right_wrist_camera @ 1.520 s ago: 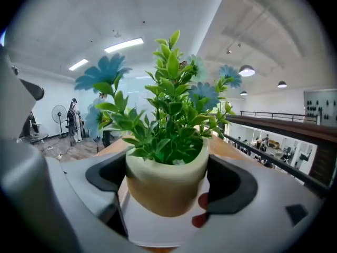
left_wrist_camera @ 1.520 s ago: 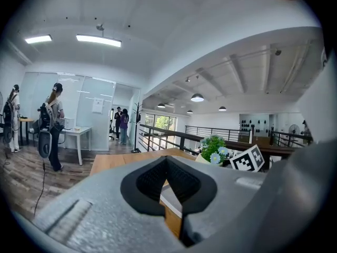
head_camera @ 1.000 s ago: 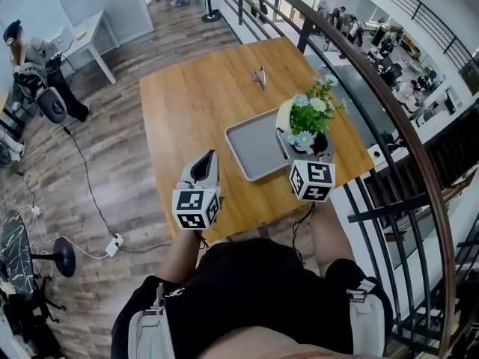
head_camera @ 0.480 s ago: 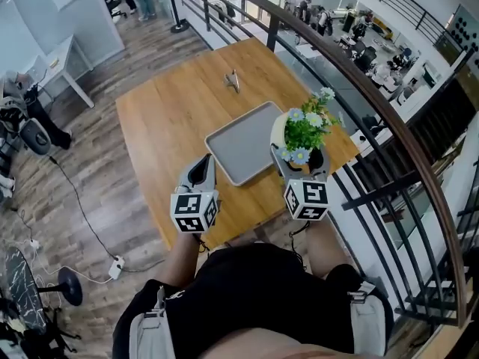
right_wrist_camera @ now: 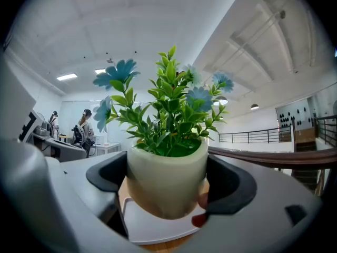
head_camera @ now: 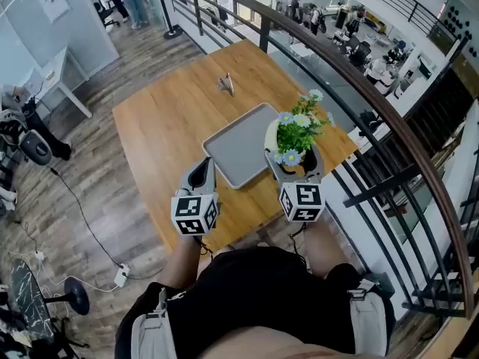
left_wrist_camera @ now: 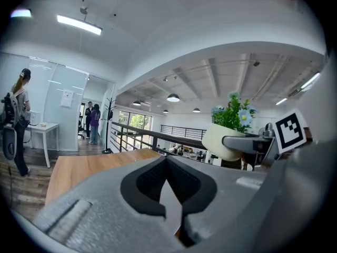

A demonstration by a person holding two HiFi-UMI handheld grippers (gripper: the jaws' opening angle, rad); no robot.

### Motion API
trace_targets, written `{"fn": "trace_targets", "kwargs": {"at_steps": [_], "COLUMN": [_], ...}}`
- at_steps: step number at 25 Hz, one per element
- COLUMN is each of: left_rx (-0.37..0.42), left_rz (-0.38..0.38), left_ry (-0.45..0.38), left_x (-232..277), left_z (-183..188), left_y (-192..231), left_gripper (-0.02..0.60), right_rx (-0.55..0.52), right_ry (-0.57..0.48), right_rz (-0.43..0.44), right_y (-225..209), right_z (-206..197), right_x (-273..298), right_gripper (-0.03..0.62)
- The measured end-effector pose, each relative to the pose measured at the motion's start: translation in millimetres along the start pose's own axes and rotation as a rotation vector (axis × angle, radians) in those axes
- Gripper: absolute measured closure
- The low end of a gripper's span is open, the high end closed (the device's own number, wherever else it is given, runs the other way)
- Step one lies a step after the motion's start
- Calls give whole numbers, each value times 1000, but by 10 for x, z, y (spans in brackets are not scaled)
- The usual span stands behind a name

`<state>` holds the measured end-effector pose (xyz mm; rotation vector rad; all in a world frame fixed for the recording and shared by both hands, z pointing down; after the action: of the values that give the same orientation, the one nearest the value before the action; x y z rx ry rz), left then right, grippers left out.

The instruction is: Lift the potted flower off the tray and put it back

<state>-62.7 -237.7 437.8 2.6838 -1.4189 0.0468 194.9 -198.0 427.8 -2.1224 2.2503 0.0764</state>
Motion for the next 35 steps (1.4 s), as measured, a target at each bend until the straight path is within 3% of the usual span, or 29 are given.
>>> {"fn": "trace_targets", "kwargs": {"at_steps": [9,19,28,35], "left_rx": [3,13,18,30], "left_rz": [24,95,249,371], "left_ry": [1,-8,14,16], "left_x": [-36,-216,-668,-1061], "left_z": [8,22,-29,-55], "left_y": [15,163,414,551], "left_gripper": [569,569,569,569], "right_rx": [8,11,12,9], "right_ry": [-14,-6,70,176], "right_rz": [16,92,200,256], "right_y": [-12,171,524,725], "right_z": [32,-137,-556,-1104], "right_x": [93,468,867,1169], "right_gripper": [122,123,123,123]}}
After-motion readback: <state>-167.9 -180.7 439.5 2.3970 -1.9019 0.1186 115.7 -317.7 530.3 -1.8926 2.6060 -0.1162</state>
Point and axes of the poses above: the fingertips, and each gripper's own axes: x forward along the fingers, y to its left, z out of its top, the point moved 9 cm from there along -x, backward along the fingers, and after that the axes turned 5 degrees about -y, right-handed, at the moved point
